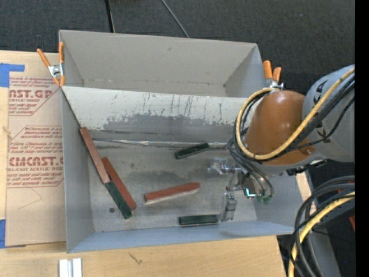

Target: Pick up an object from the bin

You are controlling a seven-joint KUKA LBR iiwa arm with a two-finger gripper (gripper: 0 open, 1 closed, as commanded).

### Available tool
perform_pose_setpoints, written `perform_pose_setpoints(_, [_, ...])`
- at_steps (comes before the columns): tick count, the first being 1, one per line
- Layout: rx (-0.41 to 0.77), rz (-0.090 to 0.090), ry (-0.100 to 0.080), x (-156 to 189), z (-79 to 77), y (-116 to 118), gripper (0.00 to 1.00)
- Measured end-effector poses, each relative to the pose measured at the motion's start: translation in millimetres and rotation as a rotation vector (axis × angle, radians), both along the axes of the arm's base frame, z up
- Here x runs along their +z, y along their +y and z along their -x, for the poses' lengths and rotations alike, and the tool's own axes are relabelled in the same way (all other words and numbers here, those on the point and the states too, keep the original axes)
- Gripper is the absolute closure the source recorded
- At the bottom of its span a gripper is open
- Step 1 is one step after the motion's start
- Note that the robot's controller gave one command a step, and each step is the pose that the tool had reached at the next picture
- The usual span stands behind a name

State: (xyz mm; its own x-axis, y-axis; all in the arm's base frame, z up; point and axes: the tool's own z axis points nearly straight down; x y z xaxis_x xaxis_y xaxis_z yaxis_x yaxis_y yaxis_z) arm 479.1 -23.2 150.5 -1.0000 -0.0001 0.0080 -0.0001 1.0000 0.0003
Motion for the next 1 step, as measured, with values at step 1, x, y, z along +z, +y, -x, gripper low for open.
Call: perform_pose_setpoints(1, [0.0, 0.0, -0.007, 3.4, -2.0, 0.0, 0.0])
